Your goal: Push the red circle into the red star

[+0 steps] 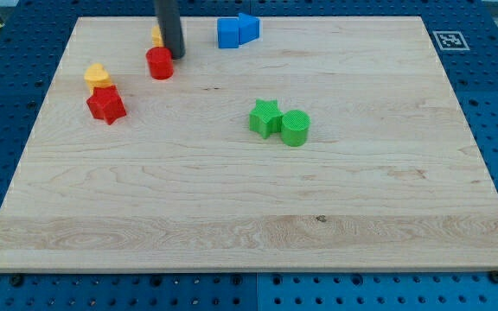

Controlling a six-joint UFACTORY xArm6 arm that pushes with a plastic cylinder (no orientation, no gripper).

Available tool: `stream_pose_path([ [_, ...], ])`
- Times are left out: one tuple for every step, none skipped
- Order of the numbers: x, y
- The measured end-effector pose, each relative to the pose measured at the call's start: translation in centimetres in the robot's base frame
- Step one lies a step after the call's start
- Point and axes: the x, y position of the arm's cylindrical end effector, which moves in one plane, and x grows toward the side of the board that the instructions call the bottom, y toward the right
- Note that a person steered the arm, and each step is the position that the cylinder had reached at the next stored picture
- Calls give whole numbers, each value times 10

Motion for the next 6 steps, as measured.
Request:
stream_pose_path([
  [35,-11],
  [59,-12],
  [30,-12],
  [14,-12],
  [27,-12],
  [60,-12],
])
